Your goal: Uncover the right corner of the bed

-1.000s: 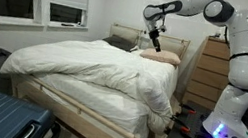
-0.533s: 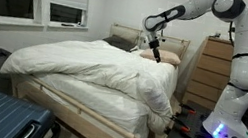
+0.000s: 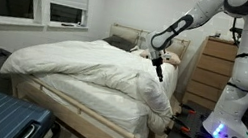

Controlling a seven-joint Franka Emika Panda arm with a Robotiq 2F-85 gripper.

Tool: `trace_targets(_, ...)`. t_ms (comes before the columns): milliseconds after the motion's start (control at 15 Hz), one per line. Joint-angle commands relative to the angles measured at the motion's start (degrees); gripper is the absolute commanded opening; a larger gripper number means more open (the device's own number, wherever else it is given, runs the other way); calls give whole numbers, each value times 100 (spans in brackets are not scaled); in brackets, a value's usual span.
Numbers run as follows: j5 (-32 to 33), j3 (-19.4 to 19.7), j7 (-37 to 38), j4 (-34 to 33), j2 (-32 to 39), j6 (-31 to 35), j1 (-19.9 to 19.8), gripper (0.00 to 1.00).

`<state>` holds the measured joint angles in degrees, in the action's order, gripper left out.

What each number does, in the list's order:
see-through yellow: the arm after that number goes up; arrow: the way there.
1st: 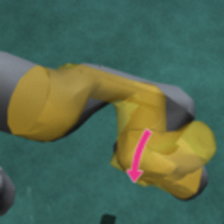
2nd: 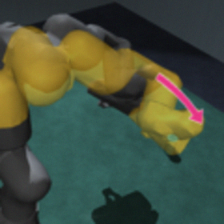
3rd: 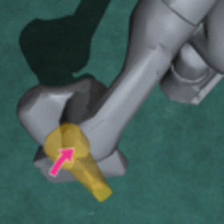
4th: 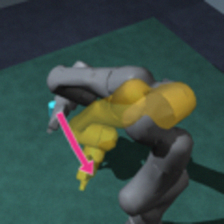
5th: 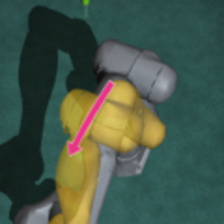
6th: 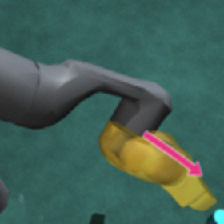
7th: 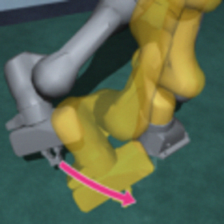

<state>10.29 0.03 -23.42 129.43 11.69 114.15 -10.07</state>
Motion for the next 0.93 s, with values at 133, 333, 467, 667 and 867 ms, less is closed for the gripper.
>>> trace_targets(133,139,95,1785,1668,-843,1922,525,100)
trace_targets(333,406,172,2839,1942,-883,2616,661,100)
trace_targets(467,710,272,3458,2022,-876,2929,678,100)
trace_targets(667,1140,461,3906,2118,-786,3452,654,100)
trace_targets(867,1489,626,4067,2236,-669,3936,644,100)
